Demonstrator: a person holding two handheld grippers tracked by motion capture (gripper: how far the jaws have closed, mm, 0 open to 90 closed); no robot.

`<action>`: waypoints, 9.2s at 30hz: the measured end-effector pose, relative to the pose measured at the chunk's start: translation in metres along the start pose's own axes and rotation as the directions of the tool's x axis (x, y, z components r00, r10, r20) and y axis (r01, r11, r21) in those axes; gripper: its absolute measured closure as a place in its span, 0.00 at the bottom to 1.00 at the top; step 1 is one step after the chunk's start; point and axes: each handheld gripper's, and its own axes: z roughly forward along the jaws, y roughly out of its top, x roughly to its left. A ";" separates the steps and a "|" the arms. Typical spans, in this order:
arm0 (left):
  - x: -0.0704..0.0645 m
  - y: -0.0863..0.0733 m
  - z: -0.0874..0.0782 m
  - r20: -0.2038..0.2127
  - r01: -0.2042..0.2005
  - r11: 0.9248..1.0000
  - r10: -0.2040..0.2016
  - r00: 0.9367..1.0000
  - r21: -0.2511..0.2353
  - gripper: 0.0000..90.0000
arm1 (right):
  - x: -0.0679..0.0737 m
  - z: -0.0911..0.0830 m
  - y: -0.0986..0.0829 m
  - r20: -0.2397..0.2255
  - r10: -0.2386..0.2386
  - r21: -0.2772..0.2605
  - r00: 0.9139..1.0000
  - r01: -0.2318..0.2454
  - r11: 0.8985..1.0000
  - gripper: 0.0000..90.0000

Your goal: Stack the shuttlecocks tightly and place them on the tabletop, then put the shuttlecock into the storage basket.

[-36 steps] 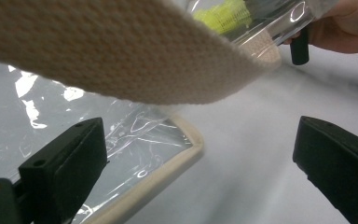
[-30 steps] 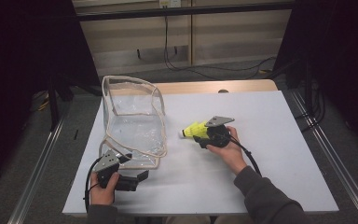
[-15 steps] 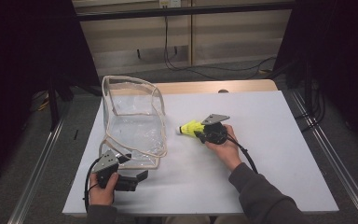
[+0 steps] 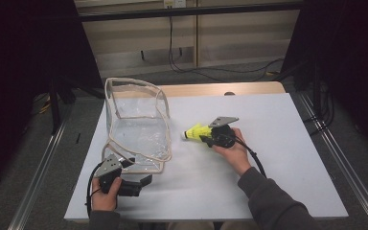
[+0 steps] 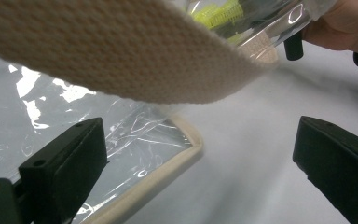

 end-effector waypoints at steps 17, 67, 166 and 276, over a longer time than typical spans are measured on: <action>0.004 -0.003 -0.004 -0.006 0.010 1.000 -0.010 1.000 -0.003 0.03 | -0.002 -0.023 0.008 -0.034 -0.007 -0.015 0.999 0.007 1.000 0.89; 0.001 -0.002 -0.005 -0.004 0.013 1.000 -0.013 1.000 -0.013 0.03 | 0.001 -0.070 0.057 -0.083 -0.058 -0.038 0.995 0.055 0.998 0.89; 0.003 -0.002 -0.006 0.008 0.023 0.999 -0.022 1.000 -0.024 0.03 | 0.072 -0.062 0.202 -0.147 -0.227 -0.050 0.963 0.222 0.974 0.89; 0.005 -0.005 -0.007 0.005 0.041 0.998 -0.041 0.999 -0.038 0.03 | 0.135 0.040 0.212 -0.174 -0.279 0.062 0.944 0.293 0.954 0.88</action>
